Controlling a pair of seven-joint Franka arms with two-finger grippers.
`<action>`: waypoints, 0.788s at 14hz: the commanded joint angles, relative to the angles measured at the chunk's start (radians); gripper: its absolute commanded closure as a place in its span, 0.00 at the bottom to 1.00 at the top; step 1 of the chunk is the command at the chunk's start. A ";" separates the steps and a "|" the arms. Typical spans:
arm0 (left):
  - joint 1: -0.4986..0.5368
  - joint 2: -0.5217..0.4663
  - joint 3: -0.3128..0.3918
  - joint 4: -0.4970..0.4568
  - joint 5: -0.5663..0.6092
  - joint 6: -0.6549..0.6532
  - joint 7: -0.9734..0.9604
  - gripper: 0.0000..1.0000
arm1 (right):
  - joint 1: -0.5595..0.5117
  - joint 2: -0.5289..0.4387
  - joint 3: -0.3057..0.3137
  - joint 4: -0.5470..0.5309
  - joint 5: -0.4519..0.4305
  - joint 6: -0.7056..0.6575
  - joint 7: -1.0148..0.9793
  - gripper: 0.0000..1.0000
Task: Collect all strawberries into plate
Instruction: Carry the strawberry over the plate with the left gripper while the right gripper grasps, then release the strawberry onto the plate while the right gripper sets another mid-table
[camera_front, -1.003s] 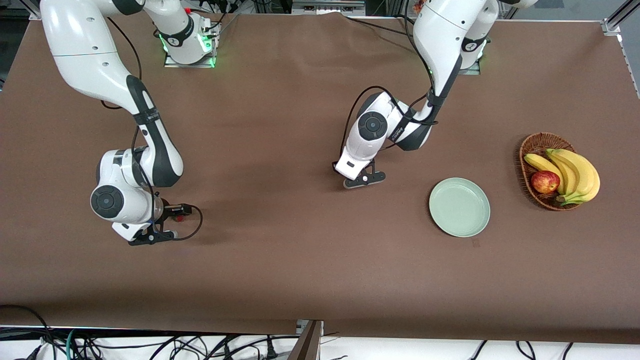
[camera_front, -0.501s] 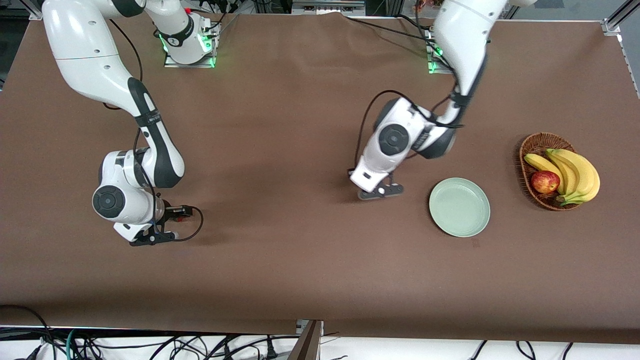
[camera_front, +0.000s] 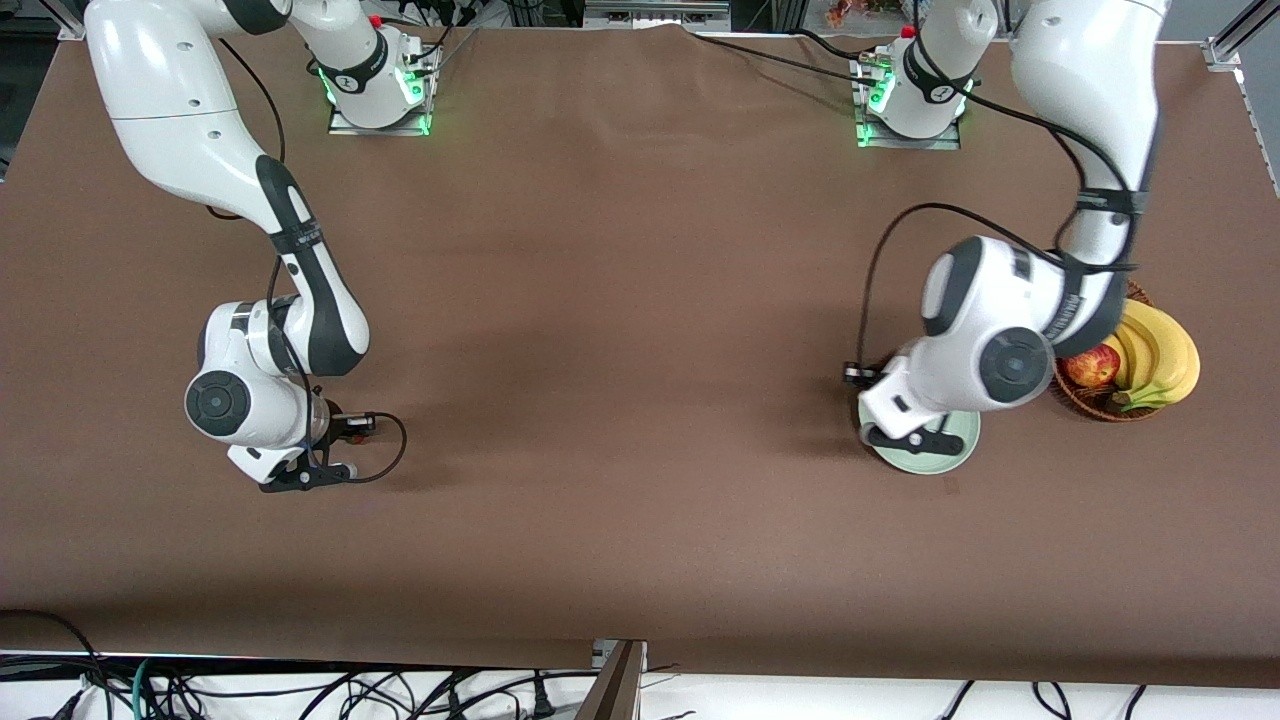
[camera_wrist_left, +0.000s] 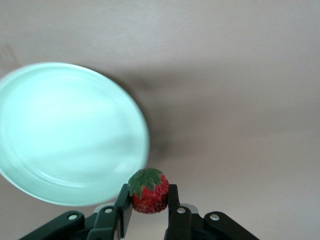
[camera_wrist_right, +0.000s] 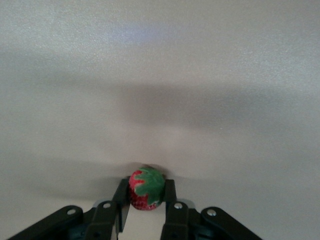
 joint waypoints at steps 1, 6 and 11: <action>0.097 0.044 -0.015 0.015 0.022 -0.001 0.270 0.80 | -0.003 -0.012 0.011 -0.007 0.013 0.002 0.003 0.88; 0.164 0.133 -0.012 0.015 0.022 0.122 0.561 0.80 | 0.017 -0.032 0.092 -0.003 0.042 -0.024 0.138 0.88; 0.169 0.146 -0.014 0.015 0.020 0.125 0.587 0.00 | 0.095 -0.049 0.235 0.002 0.032 -0.016 0.544 0.88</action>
